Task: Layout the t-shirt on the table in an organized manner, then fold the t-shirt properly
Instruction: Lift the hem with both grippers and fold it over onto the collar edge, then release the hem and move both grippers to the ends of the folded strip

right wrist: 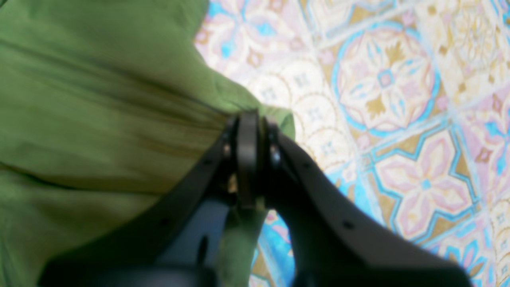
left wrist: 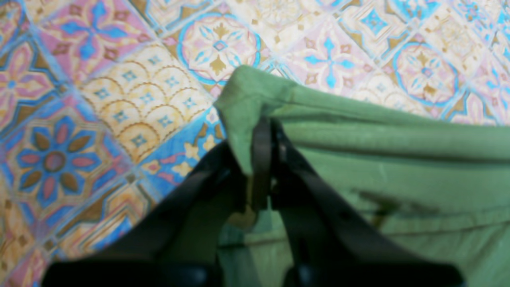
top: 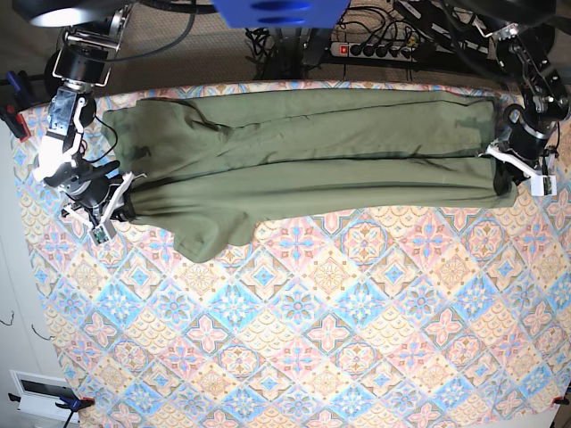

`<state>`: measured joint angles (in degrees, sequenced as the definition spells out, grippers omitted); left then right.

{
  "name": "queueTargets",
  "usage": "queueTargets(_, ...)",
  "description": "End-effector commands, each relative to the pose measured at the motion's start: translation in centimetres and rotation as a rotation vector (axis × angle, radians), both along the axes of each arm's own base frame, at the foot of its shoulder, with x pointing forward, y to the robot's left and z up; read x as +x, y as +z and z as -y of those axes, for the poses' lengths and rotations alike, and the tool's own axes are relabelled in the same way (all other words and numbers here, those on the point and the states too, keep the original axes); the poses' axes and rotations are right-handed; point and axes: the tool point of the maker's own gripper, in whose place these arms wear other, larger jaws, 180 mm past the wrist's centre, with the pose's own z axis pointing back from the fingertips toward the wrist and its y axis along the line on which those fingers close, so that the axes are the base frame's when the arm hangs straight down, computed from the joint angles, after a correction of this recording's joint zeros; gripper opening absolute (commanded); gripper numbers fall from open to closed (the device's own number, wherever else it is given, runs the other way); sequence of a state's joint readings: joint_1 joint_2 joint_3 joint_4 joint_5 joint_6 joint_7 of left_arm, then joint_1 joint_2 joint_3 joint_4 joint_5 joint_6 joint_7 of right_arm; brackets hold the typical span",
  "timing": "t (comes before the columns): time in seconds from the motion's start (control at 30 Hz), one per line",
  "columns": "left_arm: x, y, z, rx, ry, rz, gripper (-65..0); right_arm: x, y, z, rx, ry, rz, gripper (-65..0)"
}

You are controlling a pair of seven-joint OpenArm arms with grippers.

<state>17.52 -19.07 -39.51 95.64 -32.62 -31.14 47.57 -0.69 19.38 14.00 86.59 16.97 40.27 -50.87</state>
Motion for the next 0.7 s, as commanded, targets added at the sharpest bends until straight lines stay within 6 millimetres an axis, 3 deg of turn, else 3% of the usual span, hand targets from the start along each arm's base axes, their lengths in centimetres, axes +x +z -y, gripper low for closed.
queueTargets(0.0,0.2,1.7,-0.4,0.017,-0.008,0.047,-65.0,0.7,1.3,0.9,-0.017,-0.006,0.039,-64.3)
queueTargets(0.1,-0.8,1.8,0.6,-0.008,-0.053,0.05,-65.0,0.6,1.3,0.9,-0.017,-0.006,0.038,-64.3)
queueTargets(0.43,-3.3,0.9,1.1,-0.006,-0.125,-0.007,-65.0,0.2,0.8,0.9,-0.017,-0.006,0.024,-64.3)
queueTargets(0.67,-4.4,0.6,0.0,0.035,-0.136,-0.051,-65.0,0.0,0.6,0.7,-0.018,0.0,0.018,-64.3)
